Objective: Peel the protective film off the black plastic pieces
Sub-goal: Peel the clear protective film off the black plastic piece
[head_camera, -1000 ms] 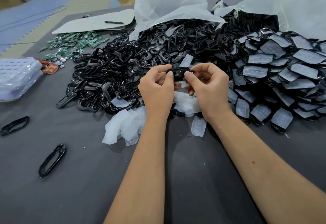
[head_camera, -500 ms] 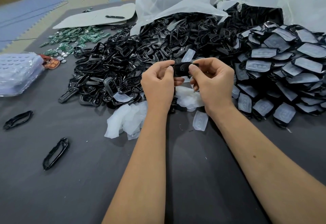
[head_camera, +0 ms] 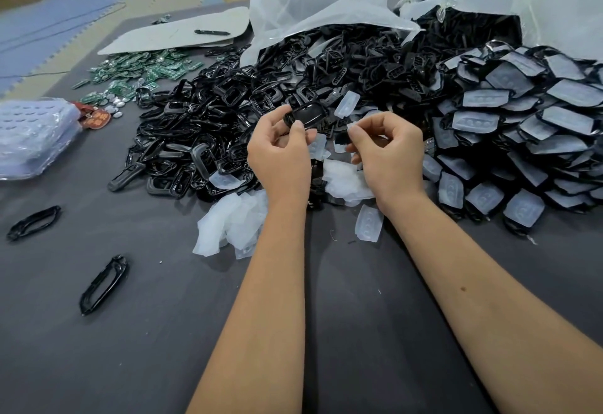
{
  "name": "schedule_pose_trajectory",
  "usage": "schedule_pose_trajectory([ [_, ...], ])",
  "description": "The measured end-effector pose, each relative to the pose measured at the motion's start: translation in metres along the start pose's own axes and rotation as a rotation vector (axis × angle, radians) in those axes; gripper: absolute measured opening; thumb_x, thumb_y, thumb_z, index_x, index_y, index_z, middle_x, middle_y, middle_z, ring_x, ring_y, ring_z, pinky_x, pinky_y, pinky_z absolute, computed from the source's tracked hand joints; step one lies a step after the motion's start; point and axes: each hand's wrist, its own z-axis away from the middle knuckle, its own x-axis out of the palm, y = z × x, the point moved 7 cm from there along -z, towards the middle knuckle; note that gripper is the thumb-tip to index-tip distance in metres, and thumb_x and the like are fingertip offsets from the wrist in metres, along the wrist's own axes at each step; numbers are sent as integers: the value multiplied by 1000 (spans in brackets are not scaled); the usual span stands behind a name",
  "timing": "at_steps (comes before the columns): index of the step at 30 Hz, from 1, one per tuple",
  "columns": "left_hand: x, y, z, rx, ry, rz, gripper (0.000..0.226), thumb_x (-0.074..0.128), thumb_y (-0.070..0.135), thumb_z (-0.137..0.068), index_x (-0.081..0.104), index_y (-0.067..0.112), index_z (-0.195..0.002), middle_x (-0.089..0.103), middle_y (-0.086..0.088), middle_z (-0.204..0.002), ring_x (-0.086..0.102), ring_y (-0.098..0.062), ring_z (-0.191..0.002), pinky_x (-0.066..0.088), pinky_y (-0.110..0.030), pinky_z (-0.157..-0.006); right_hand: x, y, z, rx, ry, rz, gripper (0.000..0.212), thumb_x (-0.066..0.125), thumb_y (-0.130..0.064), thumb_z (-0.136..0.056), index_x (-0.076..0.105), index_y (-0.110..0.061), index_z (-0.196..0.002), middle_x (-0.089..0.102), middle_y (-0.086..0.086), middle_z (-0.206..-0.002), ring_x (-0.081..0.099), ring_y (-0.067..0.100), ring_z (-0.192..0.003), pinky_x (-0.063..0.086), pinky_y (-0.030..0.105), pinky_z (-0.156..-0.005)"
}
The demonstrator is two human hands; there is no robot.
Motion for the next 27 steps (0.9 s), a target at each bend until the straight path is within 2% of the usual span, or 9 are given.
schedule_pose_trajectory([
  [4,-8,9,-3,64,72,45,53,60,-6,-94,57,11,-144,63,-7,-139,70,-12,-115,56,-22,-93,-1,4,-1,34,-3,-2,8,74,-15,-93,71,-18,-86,74,2,-78,72,16,-68,56,30,-61],
  [6,-12,7,-8,41,67,33,67,56,-9,-94,46,19,-154,41,-3,-163,54,-16,-139,51,-27,-108,0,4,0,47,-21,-14,11,74,-13,-93,70,-20,-85,74,2,-77,72,15,-67,54,28,-60],
  [8,-14,5,-11,20,37,-63,73,53,-12,-93,44,24,-155,19,-4,-172,41,-17,-149,46,-30,-114,2,3,1,51,-35,-16,12,74,-12,-92,71,-19,-84,73,2,-76,70,13,-65,53,25,-59],
  [10,-11,8,-10,73,-1,-253,66,48,-17,-92,53,16,-149,21,-10,-171,38,-19,-150,47,-30,-113,2,3,1,55,-39,-17,12,74,-11,-92,71,-18,-83,73,2,-74,69,13,-62,52,24,-58],
  [14,9,9,-7,234,-169,-786,57,49,-13,-89,62,7,-141,58,-12,-145,48,-29,-140,40,-36,-114,2,2,2,59,-51,-19,12,74,-9,-92,71,-15,-83,72,2,-72,67,11,-59,51,23,-55],
  [16,10,5,-8,201,-188,-883,55,49,-8,-90,63,9,-141,64,-12,-138,53,-30,-134,42,-35,-113,3,1,2,57,-57,-21,10,74,-9,-92,71,-13,-83,72,3,-72,67,10,-58,51,22,-55],
  [20,5,3,-10,179,-163,-893,31,61,3,-94,76,13,-119,75,-4,-114,65,-19,-110,40,-13,-87,2,1,2,57,-56,-18,11,74,-8,-92,71,-13,-83,72,2,-72,68,10,-59,51,22,-55],
  [24,0,6,-10,161,-122,-741,11,71,3,-89,76,13,-92,71,5,-87,65,-11,-83,48,-19,-78,2,1,3,60,-56,-7,11,74,-8,-92,71,-13,-82,71,1,-70,67,10,-58,50,22,-55],
  [27,-8,23,-3,257,29,-575,11,70,12,-94,67,16,-84,63,14,-73,58,-1,-71,48,-20,-73,1,0,3,71,-54,-28,11,74,-8,-93,71,-13,-83,71,2,-72,67,11,-59,50,23,-55],
])
